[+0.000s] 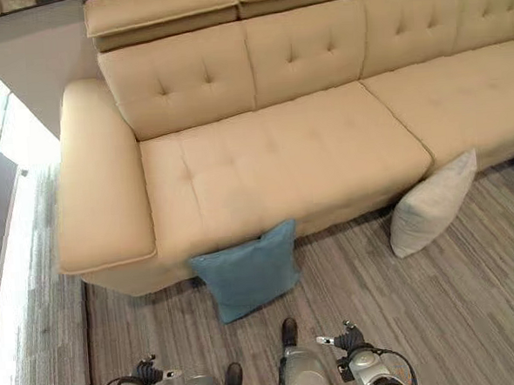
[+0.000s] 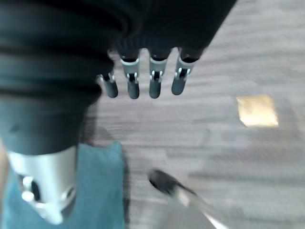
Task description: Pick up all the scattered cushions and arrange them neatly on the sofa.
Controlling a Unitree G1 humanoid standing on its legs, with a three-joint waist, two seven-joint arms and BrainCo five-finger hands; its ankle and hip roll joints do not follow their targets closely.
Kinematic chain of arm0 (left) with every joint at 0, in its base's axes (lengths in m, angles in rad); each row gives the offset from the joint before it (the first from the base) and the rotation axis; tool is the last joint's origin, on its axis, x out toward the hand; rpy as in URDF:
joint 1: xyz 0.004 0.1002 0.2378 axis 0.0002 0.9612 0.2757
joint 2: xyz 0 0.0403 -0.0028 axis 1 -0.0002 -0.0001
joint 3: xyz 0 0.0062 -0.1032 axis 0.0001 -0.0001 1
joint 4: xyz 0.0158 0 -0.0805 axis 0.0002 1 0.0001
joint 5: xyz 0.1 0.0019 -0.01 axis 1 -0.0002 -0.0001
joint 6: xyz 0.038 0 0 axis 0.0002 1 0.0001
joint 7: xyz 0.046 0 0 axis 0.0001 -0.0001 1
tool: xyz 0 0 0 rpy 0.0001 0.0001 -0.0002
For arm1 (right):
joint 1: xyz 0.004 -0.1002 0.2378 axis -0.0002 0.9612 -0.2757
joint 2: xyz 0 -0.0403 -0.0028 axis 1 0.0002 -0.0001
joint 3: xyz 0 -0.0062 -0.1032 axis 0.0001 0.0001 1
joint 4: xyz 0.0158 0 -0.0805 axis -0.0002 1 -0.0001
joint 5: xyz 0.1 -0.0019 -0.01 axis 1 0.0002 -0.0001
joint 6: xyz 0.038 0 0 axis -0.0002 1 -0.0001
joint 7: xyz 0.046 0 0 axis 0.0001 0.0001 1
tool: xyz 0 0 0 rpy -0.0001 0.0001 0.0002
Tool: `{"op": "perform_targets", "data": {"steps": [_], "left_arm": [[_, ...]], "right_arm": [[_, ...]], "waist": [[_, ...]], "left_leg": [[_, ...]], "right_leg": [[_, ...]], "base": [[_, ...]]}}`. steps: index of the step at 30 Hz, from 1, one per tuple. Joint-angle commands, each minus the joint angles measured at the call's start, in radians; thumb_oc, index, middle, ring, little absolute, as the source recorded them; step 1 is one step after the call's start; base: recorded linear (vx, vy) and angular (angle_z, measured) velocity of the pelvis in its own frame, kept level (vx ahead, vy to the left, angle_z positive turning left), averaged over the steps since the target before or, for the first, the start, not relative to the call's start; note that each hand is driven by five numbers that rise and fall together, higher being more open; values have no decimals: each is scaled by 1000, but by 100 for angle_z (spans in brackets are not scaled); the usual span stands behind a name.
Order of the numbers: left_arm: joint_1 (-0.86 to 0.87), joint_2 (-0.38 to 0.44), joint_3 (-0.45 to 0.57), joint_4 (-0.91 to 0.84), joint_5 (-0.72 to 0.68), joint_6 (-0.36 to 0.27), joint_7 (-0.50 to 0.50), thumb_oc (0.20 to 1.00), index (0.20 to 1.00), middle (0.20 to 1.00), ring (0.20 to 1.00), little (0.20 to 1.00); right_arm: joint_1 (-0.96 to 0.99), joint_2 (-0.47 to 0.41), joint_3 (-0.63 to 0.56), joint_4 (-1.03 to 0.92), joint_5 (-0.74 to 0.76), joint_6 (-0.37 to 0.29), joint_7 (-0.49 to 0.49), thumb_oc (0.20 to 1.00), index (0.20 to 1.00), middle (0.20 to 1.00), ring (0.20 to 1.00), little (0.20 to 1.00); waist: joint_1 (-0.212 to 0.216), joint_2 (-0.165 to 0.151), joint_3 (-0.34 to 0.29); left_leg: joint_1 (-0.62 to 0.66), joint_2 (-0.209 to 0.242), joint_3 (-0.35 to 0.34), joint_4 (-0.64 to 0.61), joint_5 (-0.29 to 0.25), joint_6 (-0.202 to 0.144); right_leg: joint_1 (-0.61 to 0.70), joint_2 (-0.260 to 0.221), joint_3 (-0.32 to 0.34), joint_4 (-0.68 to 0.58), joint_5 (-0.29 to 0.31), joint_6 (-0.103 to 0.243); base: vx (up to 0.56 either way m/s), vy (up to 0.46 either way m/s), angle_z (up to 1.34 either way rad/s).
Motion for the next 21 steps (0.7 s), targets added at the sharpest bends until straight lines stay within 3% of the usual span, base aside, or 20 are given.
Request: {"op": "perform_targets", "data": {"steps": [1, 3, 4, 9, 10, 13, 17, 18, 21], "left_arm": [[-39, -5, -24, -8, -27, -9, 2, 1000, 1000, 1000, 1000, 1000], [-40, -6, -27, -9, -28, -9, 3, 1000, 1000, 1000, 1000, 1000], [-44, -7, -34, -10, -23, -8, 1, 1000, 1000, 1000, 1000, 1000], [-49, -1, -42, -14, -4, -4, -1, 1000, 1000, 1000, 1000, 1000], [-43, 3, -34, -12, -6, -3, -1, 1000, 1000, 1000, 1000, 1000], [-37, 15, -21, -5, -3, -1, 0, 1000, 1000, 1000, 1000, 1000], [-35, 42, 6, -11, -13, -2, 1, 1000, 1000, 1000, 1000, 1000], [-39, 53, 7, -14, -18, -3, 2, 1000, 1000, 1000, 1000, 1000], [-38, 56, 9, -15, -26, -7, 4, 1000, 1000, 1000, 1000, 1000]], "right_arm": [[-23, -65, 4, 2, 46, -30, -29, 1000, 1000, 1000, 1000, 1000], [-19, -64, 3, 6, 49, -31, -29, 1000, 1000, 1000, 1000, 1000], [-10, -63, 0, 17, 54, -30, -28, 1000, 1000, 1000, 1000, 1000], [2, -55, -25, 28, 76, -24, -28, 1000, 1000, 1000, 1000, 1000], [4, -51, -21, 24, 70, -24, -28, 1000, 1000, 1000, 1000, 1000], [6, -44, -25, 20, 65, -27, -31, 1000, 1000, 1000, 1000, 1000], [-10, -41, -20, -2, 47, -21, -25, 1000, 1000, 1000, 1000, 1000], [-17, -38, -22, -16, 57, -24, -23, 1000, 1000, 1000, 1000, 1000], [-19, -37, -26, -27, 77, -28, -21, 1000, 1000, 1000, 1000, 1000]], "waist": [[-1, -23, 62], [-2, -25, 62], [-1, -30, 60], [-8, -24, 57], [-3, -21, 53], [2, -28, 34], [25, -28, 38], [19, -25, 49], [4, -21, 48]], "left_leg": [[-112, 60, 114, 147, -18, -26], [-119, 67, 137, 146, -22, -24], [-134, 75, 182, 106, -30, -18], [-155, 90, 306, 2, 21, -13], [-138, 66, 275, -31, 17, -9], [-118, 49, 269, -63, 15, 5], [-82, 27, 264, -91, -6, 43], [-85, 18, 244, -83, -9, 53], [-77, 0, 212, -88, -15, 61]], "right_leg": [[52, -3, 38, 75, -154, 31], [65, -3, 25, 68, -161, 29], [86, -4, -4, 50, -168, 31], [111, 5, -49, 33, -175, 42], [111, 6, -47, 44, -180, 45], [111, -7, -53, 63, -189, 58], [65, -50, -47, 215, -209, 91], [21, -44, -11, 289, -211, 98], [-19, -13, 73, 292, -204, 99]], "base": [[-22, -193, 72], [18, -126, 58], [54, -35, 81], [79, 41, 53], [189, 181, 15], [145, 146, 2], [74, 180, 6], [63, 174, 7], [77, 72, 58]]}}
